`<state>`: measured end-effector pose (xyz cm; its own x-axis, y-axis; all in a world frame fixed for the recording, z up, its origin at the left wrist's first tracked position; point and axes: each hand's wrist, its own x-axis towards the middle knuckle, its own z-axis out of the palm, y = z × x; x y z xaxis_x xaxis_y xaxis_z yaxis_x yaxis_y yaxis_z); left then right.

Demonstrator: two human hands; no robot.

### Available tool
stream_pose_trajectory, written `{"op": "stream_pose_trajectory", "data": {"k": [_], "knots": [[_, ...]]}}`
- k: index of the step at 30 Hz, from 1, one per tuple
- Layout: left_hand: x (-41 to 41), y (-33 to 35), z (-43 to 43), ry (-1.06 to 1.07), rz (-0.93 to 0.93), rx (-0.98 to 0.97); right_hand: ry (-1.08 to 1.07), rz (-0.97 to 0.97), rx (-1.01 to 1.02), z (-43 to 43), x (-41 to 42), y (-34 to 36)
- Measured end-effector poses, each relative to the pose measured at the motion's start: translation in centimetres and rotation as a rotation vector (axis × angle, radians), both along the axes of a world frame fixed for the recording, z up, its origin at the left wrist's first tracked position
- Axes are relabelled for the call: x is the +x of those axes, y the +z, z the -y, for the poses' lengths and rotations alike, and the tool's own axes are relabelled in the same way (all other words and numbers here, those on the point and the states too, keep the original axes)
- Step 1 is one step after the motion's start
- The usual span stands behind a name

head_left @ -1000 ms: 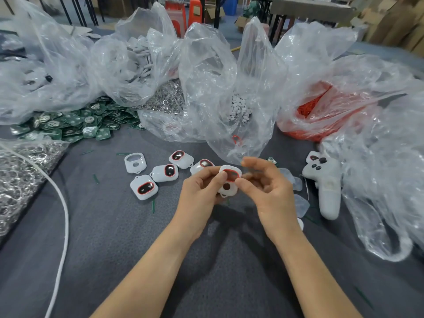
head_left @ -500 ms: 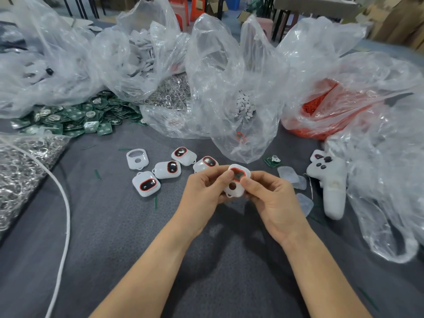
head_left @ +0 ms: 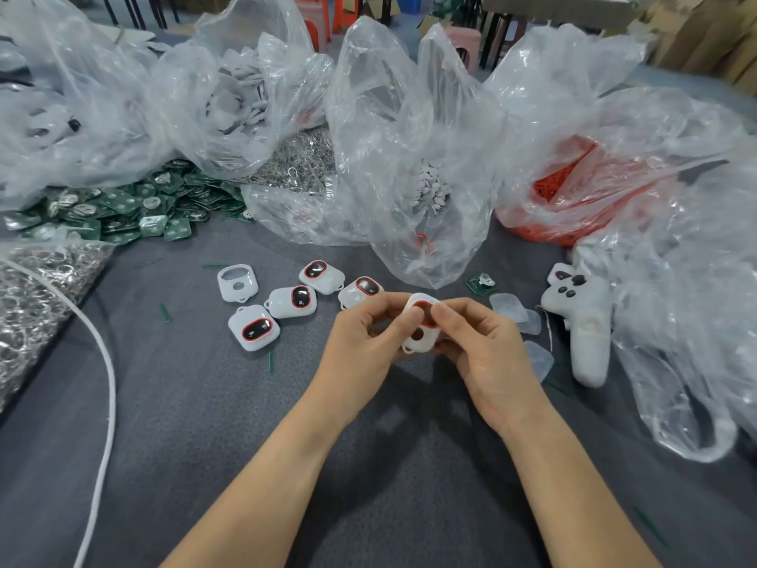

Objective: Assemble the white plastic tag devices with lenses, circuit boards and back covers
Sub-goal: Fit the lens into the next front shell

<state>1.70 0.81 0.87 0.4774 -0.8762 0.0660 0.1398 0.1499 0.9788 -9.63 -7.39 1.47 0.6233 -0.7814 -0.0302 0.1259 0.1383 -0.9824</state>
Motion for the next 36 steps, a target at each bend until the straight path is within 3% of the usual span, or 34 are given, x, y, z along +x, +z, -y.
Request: {"op": "stream_pose_trajectory", "data": {"k": [4,7,11,14,17,22,24,26,29,30,33,36], "knots": [[0.2,-0.3,0.2,0.024,0.177,0.077,-0.119,-0.221,-0.283,-0.1,-0.1,-0.2],[0.3,-0.5,0.1,0.047,0.255,0.103,-0.172,-0.314,-0.378,-0.3,0.0,-0.4],[0.1,-0.5,0.3,0.066,0.249,0.109,-0.198,-0.344,-0.394,-0.2,0.0,-0.5],[0.0,-0.5,0.6,0.078,0.110,0.057,-0.272,-0.199,-0.402,-0.5,-0.1,-0.1],[0.2,-0.6,1.1,0.053,-0.141,-0.015,-0.514,-0.154,-0.516,0.1,-1.2,0.8],[0.3,-1.8,1.5,-0.018,-0.110,-0.013,-1.005,-0.197,-0.814,5.1,-8.9,5.9],[0.5,-2.2,1.6,-0.047,-0.087,0.002,-1.199,-0.309,-0.879,8.3,-12.9,8.2],[0.7,-2.4,1.7,-0.069,-0.083,0.023,-1.315,-0.568,-0.710,12.1,-16.6,9.0],[0.9,-2.6,1.8,-0.079,-0.074,0.047,-1.290,-0.876,-0.186,15.9,-21.0,6.9],[1.0,-2.6,1.8,-0.077,-0.069,0.052,-1.243,-0.984,-0.109,16.4,-22.0,5.8],[0.9,-2.6,1.7,-0.072,-0.064,0.039,-0.961,-1.318,-0.212,16.8,-22.8,3.9],[0.8,-2.5,1.7,-0.063,-0.087,0.012,-0.659,-1.361,-0.348,16.9,-21.8,4.2]]}}
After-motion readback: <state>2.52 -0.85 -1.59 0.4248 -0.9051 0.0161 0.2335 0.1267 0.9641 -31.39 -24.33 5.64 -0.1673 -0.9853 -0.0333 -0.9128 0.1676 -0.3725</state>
